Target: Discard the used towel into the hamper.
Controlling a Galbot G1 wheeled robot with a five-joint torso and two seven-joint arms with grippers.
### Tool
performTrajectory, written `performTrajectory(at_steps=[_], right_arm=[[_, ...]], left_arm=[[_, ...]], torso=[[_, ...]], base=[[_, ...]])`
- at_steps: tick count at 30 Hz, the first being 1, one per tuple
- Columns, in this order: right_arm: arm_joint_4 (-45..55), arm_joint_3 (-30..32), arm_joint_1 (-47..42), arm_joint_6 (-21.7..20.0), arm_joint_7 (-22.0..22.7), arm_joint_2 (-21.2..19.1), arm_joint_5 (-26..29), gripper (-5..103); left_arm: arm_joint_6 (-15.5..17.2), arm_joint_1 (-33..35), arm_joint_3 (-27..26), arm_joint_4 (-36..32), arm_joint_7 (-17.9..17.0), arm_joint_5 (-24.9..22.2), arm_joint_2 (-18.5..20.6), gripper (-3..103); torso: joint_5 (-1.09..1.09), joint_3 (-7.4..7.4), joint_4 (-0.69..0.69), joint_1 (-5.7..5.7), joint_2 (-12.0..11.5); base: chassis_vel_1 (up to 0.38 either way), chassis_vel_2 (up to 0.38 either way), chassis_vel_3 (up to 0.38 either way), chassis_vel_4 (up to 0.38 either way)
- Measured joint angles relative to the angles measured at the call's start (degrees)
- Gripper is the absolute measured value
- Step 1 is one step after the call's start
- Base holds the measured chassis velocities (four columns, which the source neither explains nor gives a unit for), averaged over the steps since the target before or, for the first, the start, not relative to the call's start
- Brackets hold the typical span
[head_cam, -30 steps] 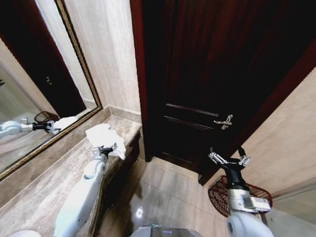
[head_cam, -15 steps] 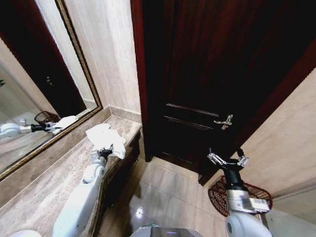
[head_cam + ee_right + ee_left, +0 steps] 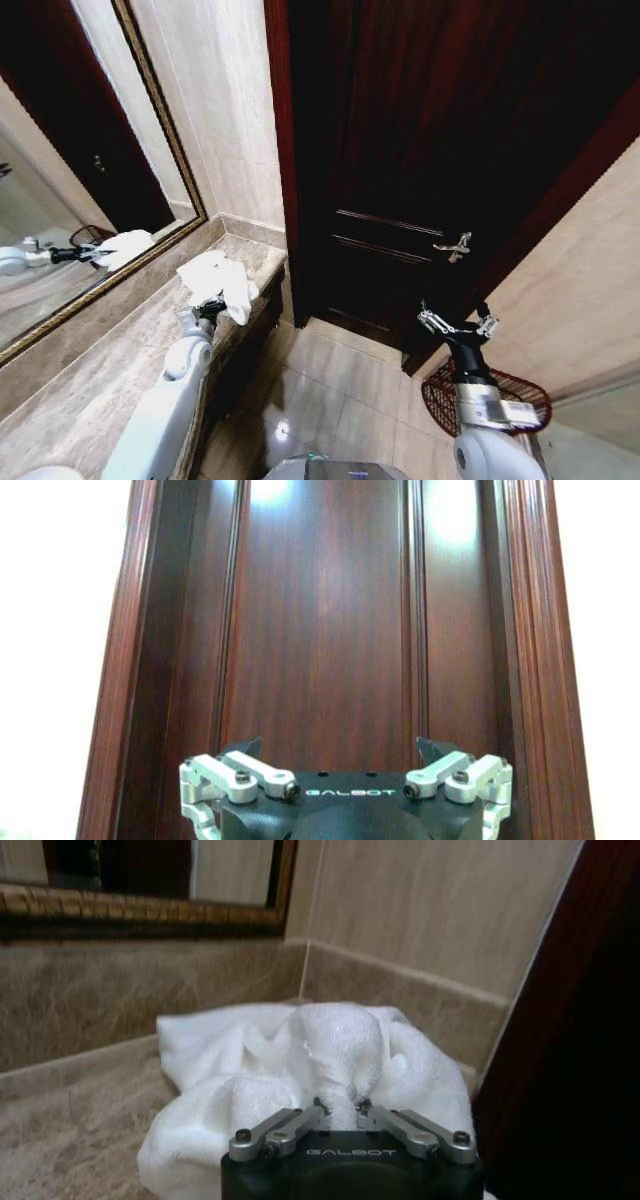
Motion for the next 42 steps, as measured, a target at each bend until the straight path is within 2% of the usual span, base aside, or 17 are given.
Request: performTrajectory(at_steps=[7, 9, 11, 14, 15, 17, 19, 21, 22, 23, 26, 28, 29, 35, 38, 42], right_arm=[[-0.1, 0.0, 0.4, 0.0, -0.5, 0.0, 0.3, 100], [-0.4, -0.2, 1.0, 0.5, 0.0, 0.0, 0.3, 100], [-0.4, -0.3, 1.1, 0.6, 0.2, 0.0, 0.4, 100], [-0.3, -0.2, 1.1, 0.6, 0.5, 0.0, 0.8, 100], [-0.3, -0.2, 1.1, 0.6, 0.5, 0.0, 0.8, 100], [-0.1, -0.2, 1.1, 0.7, 0.6, -0.1, 1.0, 100], [0.0, -0.2, 1.1, 0.8, 0.6, -0.1, 1.0, 100], [0.2, -0.3, 1.0, 0.9, 0.6, -0.1, 1.1, 100], [0.3, -0.3, 1.0, 0.9, 0.6, -0.1, 1.1, 100], [0.3, -0.3, 1.0, 0.9, 0.6, -0.1, 1.1, 100], [0.5, -0.4, 1.0, 1.0, 0.6, 0.0, 1.3, 100], [0.6, -0.4, 1.0, 1.0, 0.6, 0.0, 1.3, 100], [0.8, -0.4, 1.1, 1.0, 0.7, 0.0, 1.6, 100], [1.3, -0.2, 2.0, 1.3, 0.7, 0.0, 2.4, 100], [1.5, -0.3, 2.6, 0.9, 1.2, 0.0, 2.4, 100], [2.0, -0.2, 2.7, 0.9, 0.4, 0.0, 2.4, 100]], left_arm=[[-0.3, 3.7, -1.9, -8.3, 0.8, 1.5, -2.0, 6], [-0.3, 6.5, -2.9, -14.8, 1.3, 2.1, -3.8, 6], [-0.5, 7.6, -3.2, -17.4, 1.5, 2.5, -4.4, 6], [-1.9, 11.0, -3.7, -23.3, 3.0, 4.7, -6.5, 6], [-1.9, 11.0, -3.7, -23.3, 3.0, 4.7, -6.5, 6], [-4.1, 15.3, -3.4, -28.6, 5.1, 7.2, -8.6, 6], [-4.7, 16.5, -3.3, -29.7, 5.5, 8.0, -9.3, 6], [-7.5, 19.8, -2.9, -32.0, 6.5, 10.6, -11.3, 6], [-9.1, 20.9, -2.7, -32.6, 6.8, 11.7, -12.1, 6], [-9.1, 20.9, -2.7, -32.6, 6.8, 11.7, -12.1, 6], [-13.5, 24.3, -1.4, -33.4, 6.8, 14.5, -13.9, 6], [-13.9, 24.6, -1.3, -33.4, 6.8, 14.6, -14.1, 6], [-15.3, 25.4, -1.0, -33.3, 6.9, 14.7, -14.4, 6], [-17.0, 25.8, -0.9, -32.6, 7.3, 15.0, -15.0, 6], [-19.1, 25.8, -1.4, -31.6, 8.1, 17.7, -15.3, 6], [-19.7, 26.2, -1.1, -31.0, 8.5, 20.0, -15.9, 6]], torso=[[0.01, 0.0, 0.0, 0.0, 0.0], [0.01, 0.0, 0.01, 0.0, 0.0], [0.02, 0.0, 0.0, 0.0, 0.0], [0.01, 0.0, 0.0, 0.0, 0.0], [0.01, 0.0, 0.0, 0.0, 0.0], [0.02, 0.0, 0.01, -0.01, 0.0], [0.01, -0.01, 0.0, -0.01, 0.0], [0.01, -0.01, 0.0, -0.01, 0.0], [0.01, 0.0, 0.01, -0.01, 0.0], [0.01, 0.0, 0.01, -0.01, 0.0], [0.01, -0.01, 0.01, -0.01, 0.0], [0.01, -0.01, 0.01, -0.01, 0.0], [0.01, -0.01, 0.01, -0.01, 0.0], [0.0, 0.0, 0.0, -0.01, 0.0], [0.0, 0.0, 0.0, 0.0, 0.0], [0.0, 0.0, 0.0, -0.01, 0.0]], base=[[0.0, 0.0, 0.0, 0.0], [0.0, 0.0, 0.0, 0.0], [0.0, 0.0, 0.0, 0.0], [0.0, 0.0, 0.0, 0.0], [0.0, 0.0, 0.0, 0.0], [0.0, 0.0, 0.0, 0.0], [0.0, 0.0, 0.0, 0.0], [0.0, 0.0, 0.0, 0.0], [0.0, 0.0, 0.0, 0.0], [0.0, 0.0, 0.0, 0.0], [0.0, 0.0, 0.0, 0.0], [0.0, 0.0, 0.0, 0.0], [0.0, 0.0, 0.0, 0.0], [0.0, 0.0, 0.0, 0.0], [0.0, 0.0, 0.0, 0.0], [0.0, 0.0, 0.0, 0.0]])
